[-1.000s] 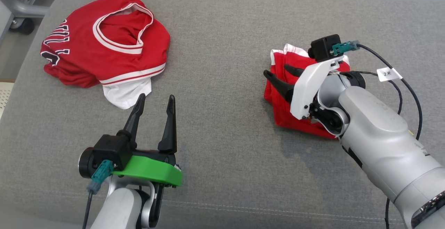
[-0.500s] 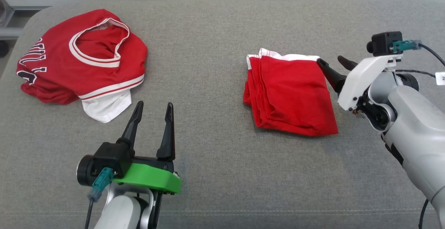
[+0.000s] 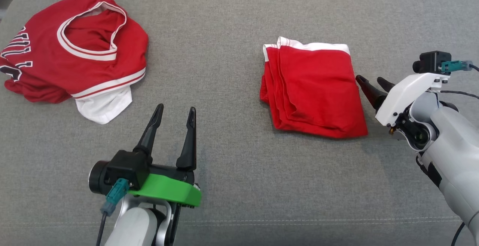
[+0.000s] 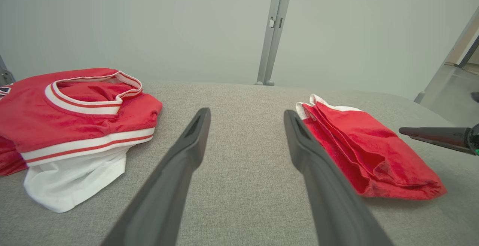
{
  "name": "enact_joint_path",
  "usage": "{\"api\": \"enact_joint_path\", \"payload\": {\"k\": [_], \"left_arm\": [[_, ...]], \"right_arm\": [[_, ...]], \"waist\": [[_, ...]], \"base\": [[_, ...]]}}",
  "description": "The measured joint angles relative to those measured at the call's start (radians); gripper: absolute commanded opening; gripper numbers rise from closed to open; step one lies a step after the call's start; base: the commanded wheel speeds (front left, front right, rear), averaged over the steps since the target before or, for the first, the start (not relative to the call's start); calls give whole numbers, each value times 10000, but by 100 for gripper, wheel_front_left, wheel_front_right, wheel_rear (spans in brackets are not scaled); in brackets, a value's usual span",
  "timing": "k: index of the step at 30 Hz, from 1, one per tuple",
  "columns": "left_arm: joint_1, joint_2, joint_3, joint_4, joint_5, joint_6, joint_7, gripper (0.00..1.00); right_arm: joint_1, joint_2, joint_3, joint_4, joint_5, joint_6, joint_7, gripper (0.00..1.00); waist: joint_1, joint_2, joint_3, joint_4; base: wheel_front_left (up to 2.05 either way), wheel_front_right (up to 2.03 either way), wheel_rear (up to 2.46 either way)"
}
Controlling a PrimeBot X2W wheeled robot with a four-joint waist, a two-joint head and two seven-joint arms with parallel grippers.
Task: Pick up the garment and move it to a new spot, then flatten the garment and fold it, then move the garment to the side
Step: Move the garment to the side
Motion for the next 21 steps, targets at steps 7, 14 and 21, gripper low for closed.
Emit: {"api": "enact_joint_path", "payload": {"k": [7,14,21], "left_arm": [[-176,0,6,-6,2,0,0,100],[-264,0,73,8,15,0,0,100],[-293,0,94,23,15,0,0,100]], "right_arm": [[-7,130,-23,27,178,0,90,100],[-69,288,173,77,276,2,313,88],[-151,326,286,203,449,2,431,12]], "waist": [[0,0,295,197],[0,0,443,351],[0,0,462,397]], "base": [[0,0,0],[0,0,0],[0,0,0]]}}
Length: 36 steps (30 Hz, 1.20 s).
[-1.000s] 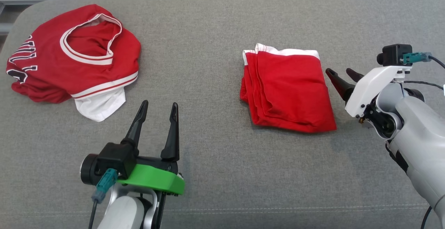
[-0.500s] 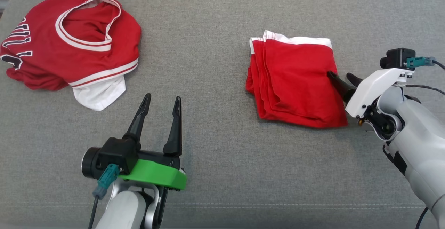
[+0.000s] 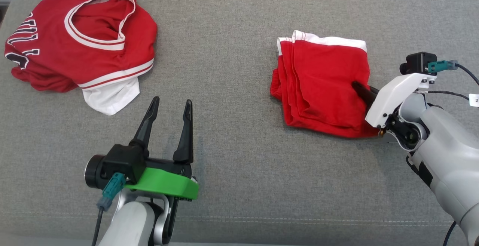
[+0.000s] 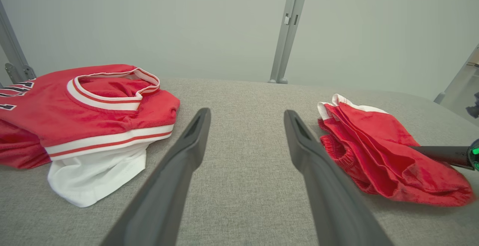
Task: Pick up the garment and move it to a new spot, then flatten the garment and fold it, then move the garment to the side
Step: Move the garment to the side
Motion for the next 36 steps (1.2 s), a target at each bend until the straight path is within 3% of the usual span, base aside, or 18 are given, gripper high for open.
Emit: {"api": "enact_joint_path", "payload": {"k": [2,11,28,36], "left_arm": [[-24,0,27,6,2,0,0,100],[-40,-6,395,-25,161,2,0,100],[-246,-6,180,-468,617,2,-12,100],[-602,-6,-232,-625,871,2,-13,100]], "right_arm": [[-28,-2,42,19,0,0,-2,0],[-320,-311,217,107,-52,10,-23,0],[-1877,-2238,907,568,-1628,10,-180,0],[-2450,-2794,1080,853,-2086,12,-270,0]], "waist": [[0,0,-2,2],[0,0,-47,-227],[0,0,540,-1053],[0,0,934,-1339]], "base": [[0,0,0],[0,0,0],[0,0,0],[0,0,0]]}}
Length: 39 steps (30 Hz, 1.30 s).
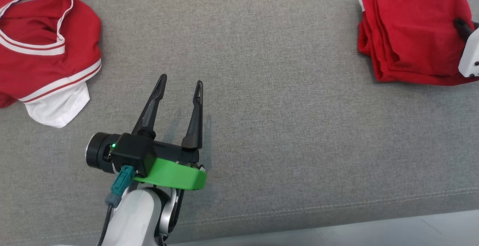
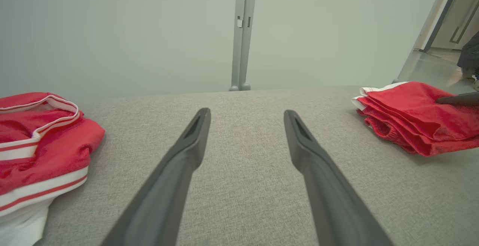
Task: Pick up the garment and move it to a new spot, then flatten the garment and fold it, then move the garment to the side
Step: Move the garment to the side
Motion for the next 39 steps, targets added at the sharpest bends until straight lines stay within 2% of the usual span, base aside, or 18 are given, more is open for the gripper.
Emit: {"api": "enact_joint_path", "payload": {"k": [10,32,36,39], "left_arm": [[-355,0,-407,-54,474,0,0,100],[-833,8,-878,-144,995,-12,61,100],[-950,8,-995,-184,1068,-23,77,100],[-990,8,-1049,-201,1114,-31,153,100]], "right_arm": [[-726,-311,299,211,-748,0,-270,0],[-1398,-320,167,876,-782,-19,-809,0],[-1549,-351,221,982,-970,-61,-1007,0],[-1731,-357,265,1022,-1097,-224,-1214,0]], "waist": [[0,0,555,-237],[0,0,1261,-982],[0,0,1432,-1023],[0,0,1562,-1018]], "base": [[0,0,0],[0,0,0],[0,0,0],[0,0,0]]}}
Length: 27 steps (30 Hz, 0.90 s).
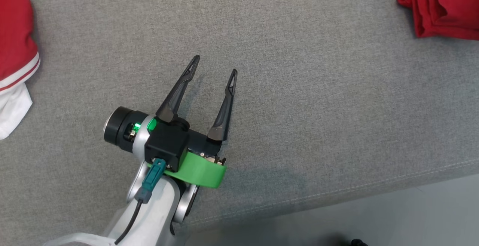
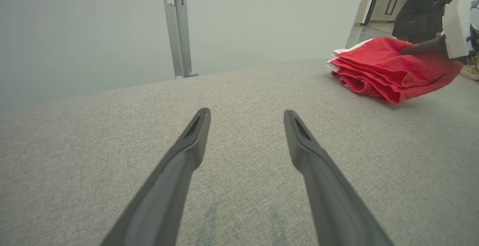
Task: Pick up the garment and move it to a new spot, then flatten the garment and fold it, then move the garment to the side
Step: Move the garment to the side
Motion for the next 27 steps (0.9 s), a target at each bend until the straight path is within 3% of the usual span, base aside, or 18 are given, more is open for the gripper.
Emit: {"api": "enact_joint_path", "payload": {"k": [2,9,10,12,13,20,27], "left_arm": [[-40,0,-44,4,8,-65,0,100],[-109,4,-23,44,8,-65,-2,100],[-123,4,-23,50,8,-65,-2,100],[-138,4,-17,58,8,-65,-2,100],[-138,4,-17,59,8,-65,-2,100],[-151,2,67,157,8,-65,-6,100],[-152,2,253,290,-12,-65,-19,100]], "right_arm": [[-71,-27,42,63,-217,-188,-211,27],[-81,102,109,364,-305,-433,-522,37],[-81,130,111,410,-305,-453,-546,48],[-81,144,136,500,-385,-610,-652,94],[-81,142,136,546,-395,-614,-683,100],[-67,251,130,811,-412,-934,-1037,100],[-25,380,140,903,-462,-953,-1534,100]], "waist": [[0,0,75,24],[0,0,212,164],[0,0,221,175],[0,0,236,197],[0,0,240,208],[0,0,205,242],[0,0,-44,139]], "base": [[0,0,0],[0,0,0],[0,0,0],[0,0,0],[0,0,0],[0,0,0],[0,0,0]]}}
